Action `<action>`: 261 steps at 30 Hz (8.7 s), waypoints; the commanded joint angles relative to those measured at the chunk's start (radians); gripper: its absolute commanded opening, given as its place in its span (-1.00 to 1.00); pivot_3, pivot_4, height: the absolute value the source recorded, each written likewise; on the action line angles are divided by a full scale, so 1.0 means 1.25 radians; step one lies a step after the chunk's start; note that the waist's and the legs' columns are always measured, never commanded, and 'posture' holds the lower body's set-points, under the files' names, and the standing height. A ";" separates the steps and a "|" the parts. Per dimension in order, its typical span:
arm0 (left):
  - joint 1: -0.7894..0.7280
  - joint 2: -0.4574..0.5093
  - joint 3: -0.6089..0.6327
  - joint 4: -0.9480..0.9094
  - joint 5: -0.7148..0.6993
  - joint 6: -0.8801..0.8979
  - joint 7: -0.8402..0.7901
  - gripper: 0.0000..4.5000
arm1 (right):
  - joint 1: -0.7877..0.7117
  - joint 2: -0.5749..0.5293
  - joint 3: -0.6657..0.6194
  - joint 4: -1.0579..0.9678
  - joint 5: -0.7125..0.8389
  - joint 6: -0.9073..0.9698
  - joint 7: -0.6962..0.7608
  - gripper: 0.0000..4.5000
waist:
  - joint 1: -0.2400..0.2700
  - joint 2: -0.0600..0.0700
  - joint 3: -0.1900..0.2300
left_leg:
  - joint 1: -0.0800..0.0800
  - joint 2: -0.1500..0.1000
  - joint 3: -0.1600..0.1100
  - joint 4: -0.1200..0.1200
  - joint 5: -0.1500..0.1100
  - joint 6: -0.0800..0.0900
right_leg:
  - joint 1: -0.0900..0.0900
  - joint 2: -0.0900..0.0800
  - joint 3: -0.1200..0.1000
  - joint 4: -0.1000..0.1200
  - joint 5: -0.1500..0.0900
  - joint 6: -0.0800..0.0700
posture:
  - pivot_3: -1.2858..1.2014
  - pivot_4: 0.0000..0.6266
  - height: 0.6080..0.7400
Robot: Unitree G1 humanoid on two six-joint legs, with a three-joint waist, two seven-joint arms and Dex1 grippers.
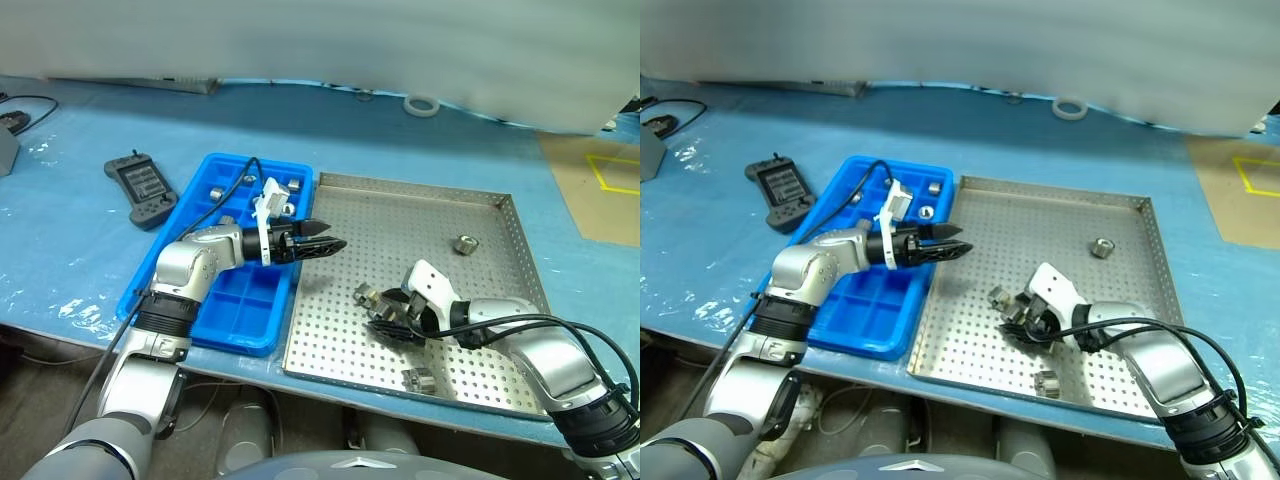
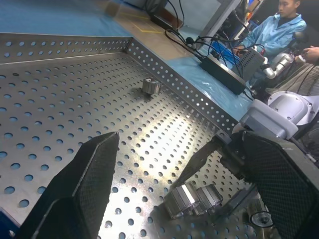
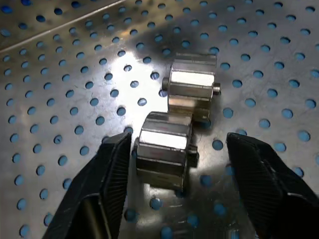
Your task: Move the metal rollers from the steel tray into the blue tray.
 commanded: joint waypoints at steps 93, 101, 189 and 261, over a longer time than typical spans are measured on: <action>-0.174 -0.159 0.140 0.207 -0.112 0.109 0.029 -0.23 | -0.232 0.044 -0.090 -0.085 -0.029 -0.123 -0.065 -0.46 | -0.008 0.000 0.000 | -0.002 0.000 0.000 0.000 0.001 0.004 | -0.002 0.000 0.000 0.000 0.000 0.000 | -0.13 -0.52 1.00; -0.176 -0.147 0.140 0.188 -0.109 0.109 0.034 -0.23 | -0.234 0.047 -0.087 -0.088 -0.031 -0.117 -0.069 -0.46 | -0.007 0.000 0.000 | -0.002 -0.001 0.000 0.000 0.001 0.004 | -0.001 0.000 0.000 0.000 0.000 0.000 | -0.13 -0.52 1.00; 0.132 0.174 0.129 -0.017 0.055 -0.136 0.035 0.74 | -0.242 0.065 -0.037 0.017 -0.080 -0.195 -0.039 -0.46 | 0.011 -0.002 0.001 | 0.000 0.001 0.000 0.000 0.002 -0.003 | -0.002 0.001 0.000 0.003 0.000 0.000 | -0.06 -0.52 1.00; -0.131 -0.156 0.081 0.161 -0.087 0.079 -0.018 -0.22 | -0.263 0.068 -0.033 -0.009 -0.095 -0.208 -0.059 -0.46 | 0.009 -0.001 0.001 | -0.001 0.000 0.001 0.000 0.002 0.002 | -0.002 0.000 0.000 0.001 0.000 0.000 | -0.11 -0.52 1.00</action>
